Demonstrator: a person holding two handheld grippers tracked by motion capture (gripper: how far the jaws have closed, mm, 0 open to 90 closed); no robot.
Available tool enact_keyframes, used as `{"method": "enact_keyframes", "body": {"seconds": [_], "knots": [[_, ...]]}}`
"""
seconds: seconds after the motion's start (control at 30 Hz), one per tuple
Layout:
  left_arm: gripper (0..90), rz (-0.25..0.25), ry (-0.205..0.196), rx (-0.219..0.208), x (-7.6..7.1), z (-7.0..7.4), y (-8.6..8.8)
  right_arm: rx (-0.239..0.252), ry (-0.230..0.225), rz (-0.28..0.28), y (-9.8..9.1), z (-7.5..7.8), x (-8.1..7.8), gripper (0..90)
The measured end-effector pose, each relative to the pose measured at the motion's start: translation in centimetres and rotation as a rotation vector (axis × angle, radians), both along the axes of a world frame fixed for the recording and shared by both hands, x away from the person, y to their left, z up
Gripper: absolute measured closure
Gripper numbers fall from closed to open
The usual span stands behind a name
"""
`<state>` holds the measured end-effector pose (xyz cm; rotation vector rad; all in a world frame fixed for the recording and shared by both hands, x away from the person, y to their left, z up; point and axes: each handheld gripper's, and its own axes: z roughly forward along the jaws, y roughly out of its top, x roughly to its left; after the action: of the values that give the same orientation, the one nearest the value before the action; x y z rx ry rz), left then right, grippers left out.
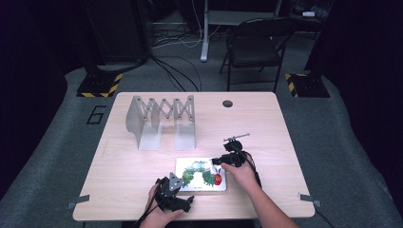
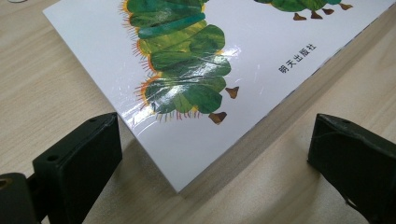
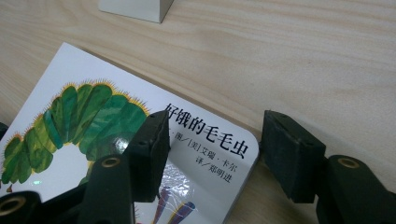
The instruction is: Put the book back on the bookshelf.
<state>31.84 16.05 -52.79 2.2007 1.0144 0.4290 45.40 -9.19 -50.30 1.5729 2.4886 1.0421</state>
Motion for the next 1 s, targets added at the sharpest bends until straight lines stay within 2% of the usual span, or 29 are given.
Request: {"method": "enact_keyframes", "body": {"seconds": [0.17,0.33,0.57,0.63,0.8,0.87,1.0], "knots": [[2.1,-0.002,0.004,-0.005,0.0,0.0,0.0,-0.015,-0.012,0.005,0.1,-0.1,-0.1,43.0],[1.8,-0.004,0.003,-0.007,0.0,-0.1,0.0,-0.018,-0.012,-0.014,0.3,-0.1,-0.2,42.7],[1.5,0.005,0.004,-0.008,-0.1,-0.1,-0.1,-0.021,0.000,-0.010,0.1,0.0,-0.4,44.2],[1.3,-0.001,0.005,0.005,-0.1,0.0,0.0,-0.020,0.001,-0.010,0.1,0.1,-0.4,44.7],[1.0,0.003,0.007,-0.001,-0.2,0.0,-0.1,0.001,-0.014,-0.010,0.0,0.5,-0.6,47.4],[0.8,0.004,0.007,-0.001,-0.2,-0.1,-0.1,0.029,-0.003,-0.019,0.1,1.0,-0.9,47.2],[0.7,0.006,0.005,-0.002,-0.2,-0.1,-0.1,0.031,-0.009,-0.011,0.1,0.9,-0.8,47.8]]}}
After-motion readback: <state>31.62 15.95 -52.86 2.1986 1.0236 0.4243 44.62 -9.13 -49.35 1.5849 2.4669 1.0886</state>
